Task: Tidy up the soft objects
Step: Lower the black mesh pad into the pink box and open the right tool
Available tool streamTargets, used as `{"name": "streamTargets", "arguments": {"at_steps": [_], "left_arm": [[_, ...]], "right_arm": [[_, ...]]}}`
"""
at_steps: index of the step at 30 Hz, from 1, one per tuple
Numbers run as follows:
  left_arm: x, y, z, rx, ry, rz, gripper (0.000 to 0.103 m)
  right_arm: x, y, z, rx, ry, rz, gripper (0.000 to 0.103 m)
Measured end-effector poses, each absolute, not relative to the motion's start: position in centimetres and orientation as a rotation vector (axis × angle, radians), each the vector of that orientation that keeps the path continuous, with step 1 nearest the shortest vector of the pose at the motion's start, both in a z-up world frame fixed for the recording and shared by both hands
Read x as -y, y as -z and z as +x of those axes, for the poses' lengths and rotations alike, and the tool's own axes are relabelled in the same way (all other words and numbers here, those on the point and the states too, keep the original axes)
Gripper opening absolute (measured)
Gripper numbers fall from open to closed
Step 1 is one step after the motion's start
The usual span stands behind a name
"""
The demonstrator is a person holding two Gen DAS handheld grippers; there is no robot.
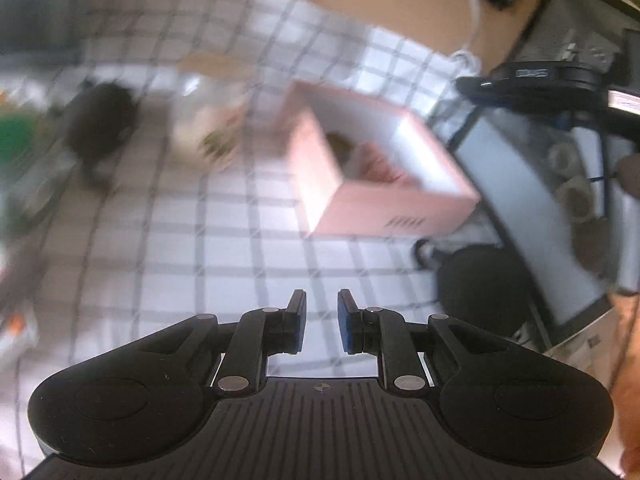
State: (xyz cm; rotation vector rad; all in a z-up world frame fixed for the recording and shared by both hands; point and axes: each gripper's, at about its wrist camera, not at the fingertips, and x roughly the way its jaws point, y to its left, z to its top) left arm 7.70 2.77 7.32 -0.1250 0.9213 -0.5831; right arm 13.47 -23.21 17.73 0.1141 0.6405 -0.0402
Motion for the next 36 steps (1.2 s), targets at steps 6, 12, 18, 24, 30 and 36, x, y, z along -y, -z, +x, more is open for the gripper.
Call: {"name": "streamTargets", "arguments": {"at_steps": [6,12,18,24,30,36], "left_arm": [[-3.8,-5.7,7.5,-0.975,0.575,-0.160,0.019],[-2.8,-5.9,7.4,-0.971,0.665,-0.149,0.019],[-1.1,-5.2,7.9,-1.004,0.734,-0.135,0.019],[-0.7,-5.2,7.7,-1.008,0.788,-0.114,0.019],[-2.0,-5.1,8.2,-1.010,0.760,-0.132,0.019],[-3.4,-5.0,8.6,-1.007,0.733,-0.186,0.019]], "right_arm": [[20.7,-14.7,6.8,-0.712,-0.005,0.004,0.068],[18.3,-11.0,-0.2,-0.817,0.021,-0.105,0.068],[15.3,-7.9,-2.2,-0.828,0.146,-0.456,0.065],[14.8,-5.2,-0.8,-0.872,0.189,-0.626,0.037],[14.8,-7.7,-0.2,-0.855,0.208,-0.581,0.005],[13.0,-15.9,0.9,-0.631,0.192,-0.547,0.005]]}}
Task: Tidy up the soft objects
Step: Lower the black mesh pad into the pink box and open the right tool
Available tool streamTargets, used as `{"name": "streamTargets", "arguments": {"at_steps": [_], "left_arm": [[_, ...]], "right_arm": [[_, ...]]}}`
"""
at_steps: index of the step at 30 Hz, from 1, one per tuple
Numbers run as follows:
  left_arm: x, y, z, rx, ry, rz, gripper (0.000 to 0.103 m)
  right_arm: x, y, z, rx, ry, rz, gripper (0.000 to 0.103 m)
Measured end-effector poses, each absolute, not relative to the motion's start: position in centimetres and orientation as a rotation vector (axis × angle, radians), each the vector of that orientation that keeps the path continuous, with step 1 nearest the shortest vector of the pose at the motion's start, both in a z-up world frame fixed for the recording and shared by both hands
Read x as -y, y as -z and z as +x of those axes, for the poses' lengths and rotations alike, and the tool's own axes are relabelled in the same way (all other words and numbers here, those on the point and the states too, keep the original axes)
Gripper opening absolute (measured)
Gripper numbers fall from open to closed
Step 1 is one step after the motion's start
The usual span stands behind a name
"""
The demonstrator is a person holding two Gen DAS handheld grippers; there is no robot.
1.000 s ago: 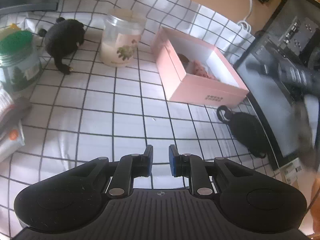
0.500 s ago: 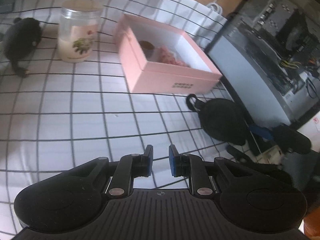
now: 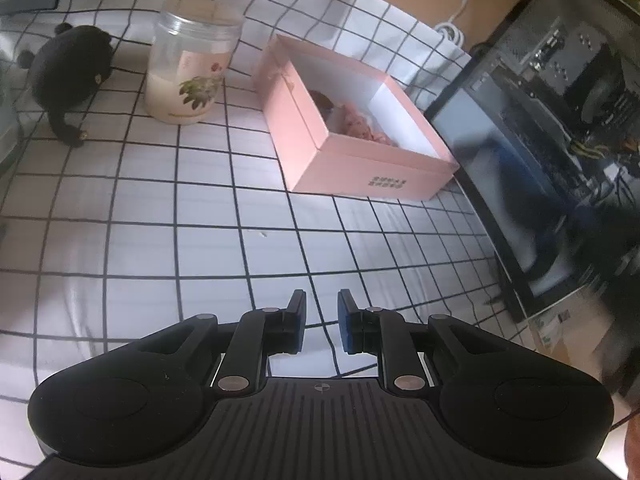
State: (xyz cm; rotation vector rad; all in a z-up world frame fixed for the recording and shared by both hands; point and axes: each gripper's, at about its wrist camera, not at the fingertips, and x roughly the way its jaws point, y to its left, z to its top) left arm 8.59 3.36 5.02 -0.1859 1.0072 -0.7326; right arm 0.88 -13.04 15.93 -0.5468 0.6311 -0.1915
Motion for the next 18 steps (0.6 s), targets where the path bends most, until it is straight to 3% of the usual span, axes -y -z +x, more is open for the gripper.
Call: {"name": "streamTargets", "arguments": {"at_steps": [8,10,12,15,18], "left_arm": [[-5.6,-5.6,8.7,-0.983,0.665,-0.223,0.019],[-6.5,-5.6,8.6,-0.981,0.627,-0.221,0.019],[-7.5,-5.6,8.4,-0.983,0.571,-0.218,0.019],[-9.6,-5.5,8.0,-0.977,0.509,-0.228,0.019],[-11.7,-5.5,7.6,-0.940,0.454,-0.248,0.019]], "right_arm": [[12.6,-17.7,10.4,-0.492,0.180,-0.614,0.006],[13.2,-16.9,12.8,-0.489,0.167,-0.553,0.019],[13.5,-16.0,14.4,-0.540,0.121,-0.460,0.040],[13.2,-15.3,14.1,-0.570,0.023,-0.318,0.055],[12.0,-14.2,13.9,-0.609,-0.057,-0.224,0.057]]}}
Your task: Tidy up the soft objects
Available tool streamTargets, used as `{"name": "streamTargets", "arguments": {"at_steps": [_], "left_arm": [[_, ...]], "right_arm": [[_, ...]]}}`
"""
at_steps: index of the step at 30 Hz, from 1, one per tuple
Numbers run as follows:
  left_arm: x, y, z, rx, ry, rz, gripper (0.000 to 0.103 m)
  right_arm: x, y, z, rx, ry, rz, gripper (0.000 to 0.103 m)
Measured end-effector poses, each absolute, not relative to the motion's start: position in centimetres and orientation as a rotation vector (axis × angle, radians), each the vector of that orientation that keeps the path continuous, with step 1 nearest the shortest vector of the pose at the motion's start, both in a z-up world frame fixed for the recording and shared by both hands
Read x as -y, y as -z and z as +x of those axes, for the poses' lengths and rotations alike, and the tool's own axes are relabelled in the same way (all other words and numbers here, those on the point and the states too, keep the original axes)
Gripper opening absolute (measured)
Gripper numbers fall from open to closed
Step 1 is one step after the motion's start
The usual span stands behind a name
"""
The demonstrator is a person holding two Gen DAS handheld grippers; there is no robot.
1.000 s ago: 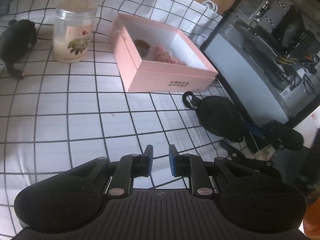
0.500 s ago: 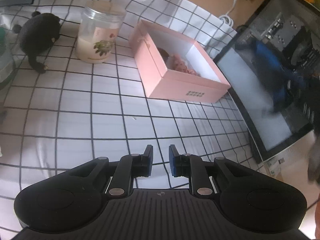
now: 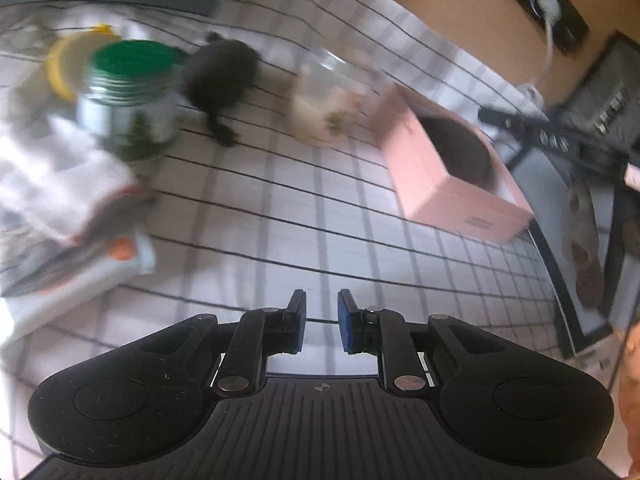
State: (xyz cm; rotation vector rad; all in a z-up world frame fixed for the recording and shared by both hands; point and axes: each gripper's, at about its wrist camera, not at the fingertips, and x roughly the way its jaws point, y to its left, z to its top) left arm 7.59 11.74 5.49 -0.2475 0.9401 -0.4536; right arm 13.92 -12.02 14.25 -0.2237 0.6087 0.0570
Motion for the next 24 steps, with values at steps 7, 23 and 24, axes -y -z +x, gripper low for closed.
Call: {"name": "streamTargets", "arguments": {"at_steps": [7,23,24], "left_arm": [[-16.7,-6.7,6.7,-0.878,0.281,-0.239,0.019],[-28.0,-6.6,4.0,-0.857,0.029,-0.355,0.019],[-28.0,-6.5,3.9,-0.860,0.029,-0.355,0.019]], "right_arm": [[5.3,-11.7,14.7,-0.754,-0.341,-0.034,0.060],[-14.2,-6.5,18.8,-0.924,-0.593,-0.106,0.047],[-14.4,-6.2,18.8,-0.940,-0.593,-0.116,0.031]]}}
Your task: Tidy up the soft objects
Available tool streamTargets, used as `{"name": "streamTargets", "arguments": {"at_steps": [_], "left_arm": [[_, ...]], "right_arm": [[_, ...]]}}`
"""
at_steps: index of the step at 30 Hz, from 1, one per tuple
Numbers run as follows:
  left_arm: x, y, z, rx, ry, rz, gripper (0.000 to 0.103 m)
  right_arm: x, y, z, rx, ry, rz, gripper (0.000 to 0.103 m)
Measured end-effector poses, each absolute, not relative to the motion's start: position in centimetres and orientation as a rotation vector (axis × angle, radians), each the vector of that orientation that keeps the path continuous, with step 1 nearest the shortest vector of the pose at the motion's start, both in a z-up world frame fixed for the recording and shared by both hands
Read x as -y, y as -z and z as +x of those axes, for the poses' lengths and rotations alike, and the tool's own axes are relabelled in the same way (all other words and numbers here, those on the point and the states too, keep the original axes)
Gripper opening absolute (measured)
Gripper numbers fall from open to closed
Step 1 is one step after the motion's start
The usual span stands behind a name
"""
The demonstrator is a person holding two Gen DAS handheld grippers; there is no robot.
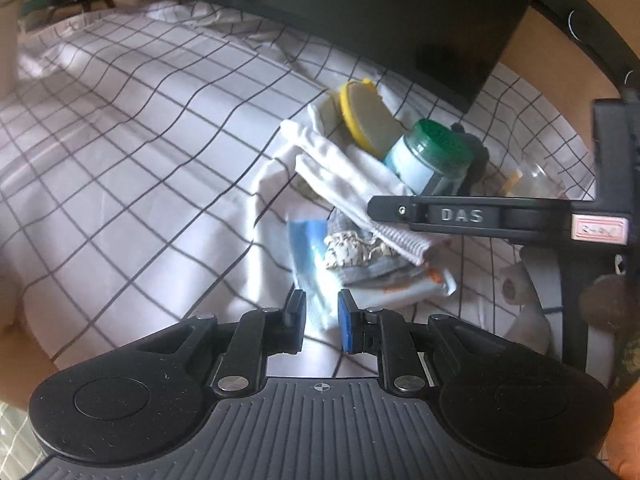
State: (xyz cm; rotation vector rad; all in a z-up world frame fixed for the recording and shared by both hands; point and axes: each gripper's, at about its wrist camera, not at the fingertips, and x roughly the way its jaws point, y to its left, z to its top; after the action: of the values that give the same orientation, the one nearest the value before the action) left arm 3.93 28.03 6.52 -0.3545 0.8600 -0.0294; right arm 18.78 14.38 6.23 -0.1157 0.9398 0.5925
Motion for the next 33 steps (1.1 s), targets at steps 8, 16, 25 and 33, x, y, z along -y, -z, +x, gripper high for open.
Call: {"name": "streamTargets", "arguments": {"at_steps": [8,16,25,33], "left_arm": [[-27.9,-6.3,5.3,-0.836,0.046,-0.342,0.019],[-27.2,-6.0,8.8,-0.769,0.001,-0.406,0.019],[-25.0,-4.6,10.8,-0.776,0.034,-0.417,0.019],[-20.2,-4.6,9.1,-0.784,0.170,-0.233,0.021]], "right_arm": [[-10.9,-11.6,15.7,-0.791,-0.589,-0.110,0.012],[-2.1,-12.2,12.7,-0.789,-0.348,-0.127,0.013],[5.1,-7.5,11.2,-0.921,-0.165,-0.074,0.022],[6.0,-5.5,10.5,-0.910,-0.157,-0.050,0.060]]}}
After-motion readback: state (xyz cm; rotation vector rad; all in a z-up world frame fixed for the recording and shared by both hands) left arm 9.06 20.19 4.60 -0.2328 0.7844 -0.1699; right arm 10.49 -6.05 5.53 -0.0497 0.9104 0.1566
